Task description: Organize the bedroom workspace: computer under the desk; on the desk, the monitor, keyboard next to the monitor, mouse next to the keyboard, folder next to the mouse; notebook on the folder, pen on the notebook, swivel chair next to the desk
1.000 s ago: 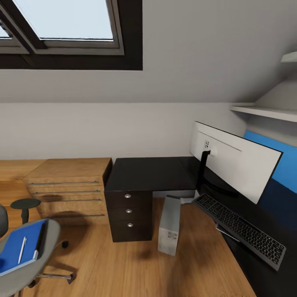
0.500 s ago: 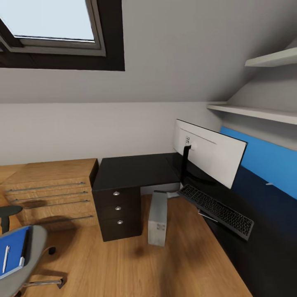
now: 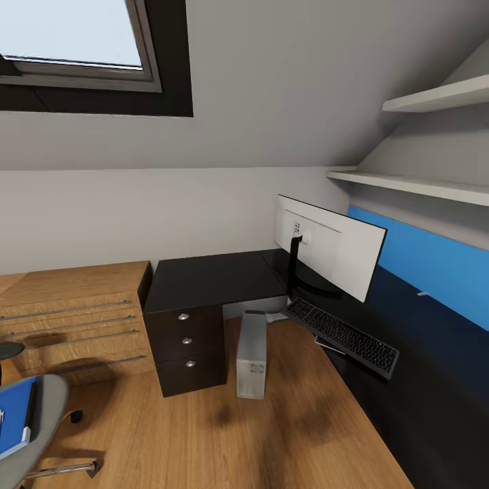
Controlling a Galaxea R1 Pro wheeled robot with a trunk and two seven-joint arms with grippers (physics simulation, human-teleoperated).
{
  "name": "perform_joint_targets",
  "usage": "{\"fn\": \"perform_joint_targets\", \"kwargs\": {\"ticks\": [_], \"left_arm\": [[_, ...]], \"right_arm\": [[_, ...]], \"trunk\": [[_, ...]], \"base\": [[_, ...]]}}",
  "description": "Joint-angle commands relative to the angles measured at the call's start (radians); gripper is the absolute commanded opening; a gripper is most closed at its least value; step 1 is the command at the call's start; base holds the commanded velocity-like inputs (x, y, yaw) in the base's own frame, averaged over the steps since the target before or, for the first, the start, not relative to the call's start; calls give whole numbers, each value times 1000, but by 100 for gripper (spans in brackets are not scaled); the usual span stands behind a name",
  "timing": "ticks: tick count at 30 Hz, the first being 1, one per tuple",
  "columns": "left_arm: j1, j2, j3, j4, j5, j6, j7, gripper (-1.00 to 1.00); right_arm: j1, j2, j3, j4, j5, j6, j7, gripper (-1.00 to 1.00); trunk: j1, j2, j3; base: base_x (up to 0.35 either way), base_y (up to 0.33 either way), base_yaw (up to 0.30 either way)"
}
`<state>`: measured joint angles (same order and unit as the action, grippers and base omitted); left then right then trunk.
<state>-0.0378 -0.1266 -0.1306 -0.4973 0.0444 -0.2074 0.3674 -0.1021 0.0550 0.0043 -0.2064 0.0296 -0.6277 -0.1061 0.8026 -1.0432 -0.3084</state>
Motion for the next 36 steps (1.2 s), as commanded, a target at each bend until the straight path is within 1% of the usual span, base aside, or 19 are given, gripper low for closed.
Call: {"fn": "perform_joint_targets", "kwargs": {"ticks": [1, 6, 7, 12, 13, 17, 23, 28, 33, 36], "left_arm": [[-1, 1, -7, 1, 5, -3, 8, 100], [-1, 2, -7, 1, 5, -3, 8, 100], [-1, 1, -7, 0, 5, -3, 8, 100], [-1, 1, -7, 1, 5, -3, 8, 100], [-1, 1, -7, 2, 5, -3, 8, 100], [-1, 1, -7, 1, 5, -3, 8, 100], [-1, 1, -8, 1, 4, -3, 8, 100], [-1, 1, -10, 1, 3, -3, 8, 100], [-1, 1, -10, 1, 3, -3, 8, 100], [-1, 1, -10, 1, 3, -3, 7, 100]], "right_arm": [[-1, 0, 1, 1, 3, -2, -6, 100], [-1, 3, 2, 1, 4, -2, -5, 100], [-1, 4, 11, 1, 28, -3, -5, 100], [-1, 4, 14, 1, 44, -3, -6, 100], [-1, 3, 15, 1, 50, -3, -6, 100], [-1, 3, 16, 1, 51, -3, -6, 100], [-1, 2, 16, 1, 52, -3, -6, 100], [-1, 2, 23, 1, 53, -4, -6, 100], [-1, 2, 24, 1, 53, -3, -6, 100], [-1, 2, 25, 1, 53, -3, -6, 100]], "trunk": [[0, -1, -1], [0, -1, -1], [0, -1, -1], [0, -1, -1], [0, -1, -1], [0, -1, -1], [0, -1, -1], [0, -1, -1], [0, -1, -1], [0, -1, -1]], "base": [[-3, 1, -6], [-1, 0, -3], [0, 0, 0], [-5, 0, 0], [-284, 0, 0], [-302, -32, 0], [-278, -195, 0], [-247, -255, 0], [-208, -278, 0], [-105, -138, 0]]}}
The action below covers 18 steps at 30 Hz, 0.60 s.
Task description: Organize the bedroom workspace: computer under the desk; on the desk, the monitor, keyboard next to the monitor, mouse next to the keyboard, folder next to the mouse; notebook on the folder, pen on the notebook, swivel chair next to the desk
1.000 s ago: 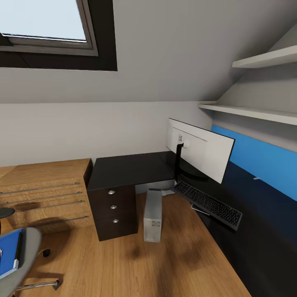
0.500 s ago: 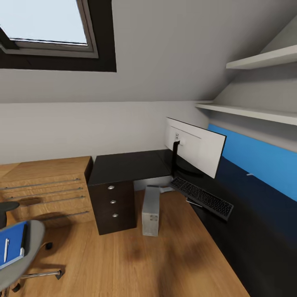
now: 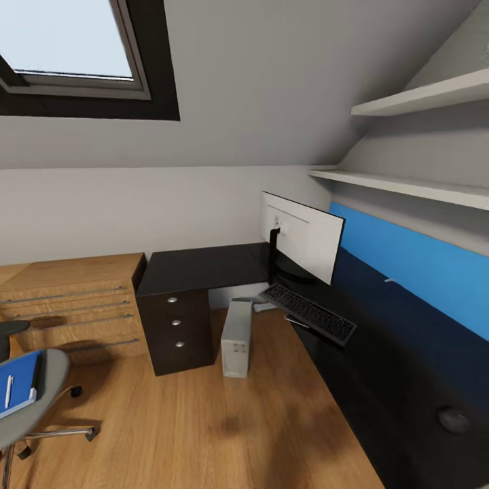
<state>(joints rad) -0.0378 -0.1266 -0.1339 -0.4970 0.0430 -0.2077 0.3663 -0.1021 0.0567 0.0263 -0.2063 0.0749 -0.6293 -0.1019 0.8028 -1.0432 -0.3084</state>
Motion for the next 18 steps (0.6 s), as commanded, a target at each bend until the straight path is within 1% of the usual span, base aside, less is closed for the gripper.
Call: {"fn": "perform_joint_targets", "kwargs": {"ticks": [1, 5, 6, 8, 9, 12, 14, 18], "left_arm": [[-1, 1, -7, 1, 5, -3, 8, 100], [-1, 1, -7, 1, 5, -3, 8, 100], [-1, 1, -7, 1, 5, -3, 8, 100], [-1, 1, -7, 1, 5, -3, 8, 100], [-1, 1, -7, 0, 5, -3, 8, 100], [-1, 1, -7, 0, 5, -3, 9, 100], [-1, 1, -7, 0, 5, -3, 9, 100], [-1, 1, -7, 0, 5, -3, 9, 100]], "right_arm": [[-1, 0, 3, 1, 8, -1, -10, 100], [-1, 0, 4, 1, 8, -2, -10, 100], [-1, 0, 11, 1, 8, -4, -10, 100], [-1, 0, 42, 1, 16, -4, -10, 100], [-1, 0, 49, 1, 17, -4, -10, 100], [-1, 0, 78, 1, 23, -2, -11, 100], [-1, -1, 83, 1, 24, -2, -11, 100], [-1, -1, 88, 2, 25, -1, -11, 100]], "trunk": [[0, -1, -1], [0, -1, -1], [0, -1, -1], [0, -1, -1], [0, -1, -1], [0, -1, -1], [0, -1, -1], [0, -1, -1]], "base": [[-48, -63, 0], [-17, -23, 0], [-13, -7, 0], [-106, -3, 0], [-158, -2, 0], [-252, -13, 0], [-299, -71, 0], [-296, -165, 0]]}}
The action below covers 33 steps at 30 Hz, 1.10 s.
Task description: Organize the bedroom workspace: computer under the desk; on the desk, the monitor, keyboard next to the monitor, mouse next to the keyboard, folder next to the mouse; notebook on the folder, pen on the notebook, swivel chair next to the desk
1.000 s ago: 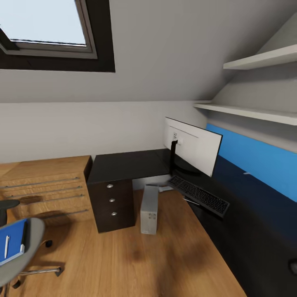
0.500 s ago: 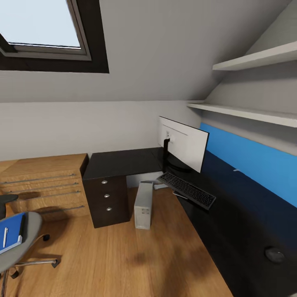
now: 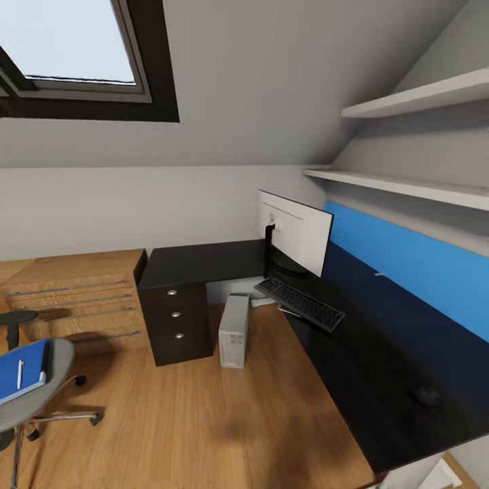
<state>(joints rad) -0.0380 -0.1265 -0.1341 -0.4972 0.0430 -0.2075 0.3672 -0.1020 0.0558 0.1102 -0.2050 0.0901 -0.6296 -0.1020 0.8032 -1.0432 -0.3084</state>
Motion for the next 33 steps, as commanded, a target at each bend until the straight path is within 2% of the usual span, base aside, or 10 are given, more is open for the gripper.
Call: {"fn": "perform_joint_targets", "kwargs": {"ticks": [1, 12, 27, 33], "left_arm": [[-1, 1, -7, 0, 5, -3, 8, 100], [-1, 1, -7, 0, 5, -3, 8, 100], [-1, 1, -5, 1, 5, -3, 9, 100], [-1, 1, -5, 0, 6, -4, 9, 100]], "right_arm": [[-1, 0, 4, 1, 9, -1, -11, 100], [-1, 1, 8, 0, 12, 0, -10, 100], [-1, 1, 6, 0, 13, 0, -13, 100], [-1, 1, 7, -1, 13, 0, -13, 100]], "trunk": [[-1, -1, -1], [-1, -1, -2], [-1, -1, -9], [-24, 41, 8]], "base": [[-289, -195, 0], [-221, -267, -9], [-177, -300, -124], [-231, -234, -1]]}}
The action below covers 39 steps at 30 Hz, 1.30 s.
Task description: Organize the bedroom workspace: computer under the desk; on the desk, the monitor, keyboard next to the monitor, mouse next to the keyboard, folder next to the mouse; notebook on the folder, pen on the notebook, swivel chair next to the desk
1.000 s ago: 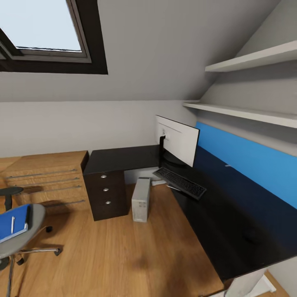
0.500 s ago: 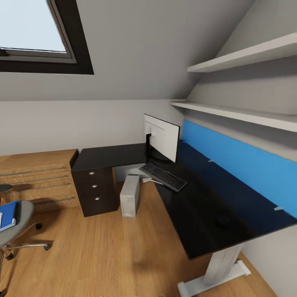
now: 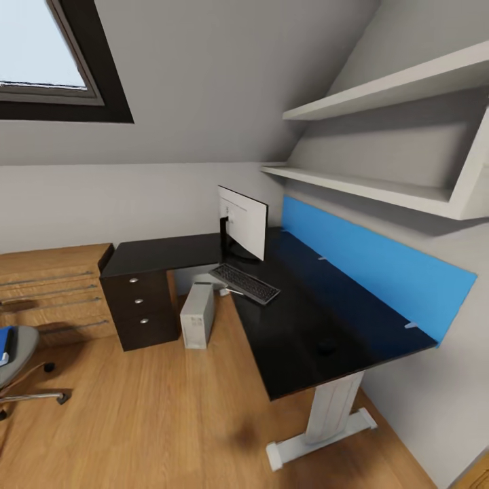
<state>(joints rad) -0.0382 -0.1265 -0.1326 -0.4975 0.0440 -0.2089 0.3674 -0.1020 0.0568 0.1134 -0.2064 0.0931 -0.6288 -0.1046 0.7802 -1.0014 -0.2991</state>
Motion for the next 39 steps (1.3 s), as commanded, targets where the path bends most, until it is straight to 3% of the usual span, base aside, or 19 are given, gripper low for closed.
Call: {"fn": "perform_joint_targets", "kwargs": {"ticks": [1, 9, 13, 21, 25, 39], "left_arm": [[-1, 1, -7, 0, 5, -3, 8, 100], [-1, 3, -5, 0, 9, -4, 4, 100], [0, 4, -5, -6, 30, -4, 3, 100], [-1, 2, -4, -34, 39, -4, 8, 100], [-1, 2, -4, -35, 39, -3, 10, 100], [-1, 3, -4, -34, 38, -3, 10, 100]], "right_arm": [[-1, 0, 3, 1, 10, -1, -11, 100], [-1, -1, 4, 2, 10, -2, -12, 100], [-1, 0, 5, 1, 10, -2, -12, 100], [-1, -4, -2, -7, 8, -8, -14, 100], [-1, -20, -4, -11, 6, -24, -15, 100], [-1, -21, -2, -9, 5, -40, -15, 100]], "trunk": [[-4, 6, 2], [-35, 62, 27], [-50, 90, 40], [-81, 146, 65], [-96, 174, 77], [-150, 272, 120]], "base": [[-236, -192, 0], [-263, -97, 0], [-146, -7, 0], [-8, 0, 0], [0, 0, 0], [0, 0, 0]]}}
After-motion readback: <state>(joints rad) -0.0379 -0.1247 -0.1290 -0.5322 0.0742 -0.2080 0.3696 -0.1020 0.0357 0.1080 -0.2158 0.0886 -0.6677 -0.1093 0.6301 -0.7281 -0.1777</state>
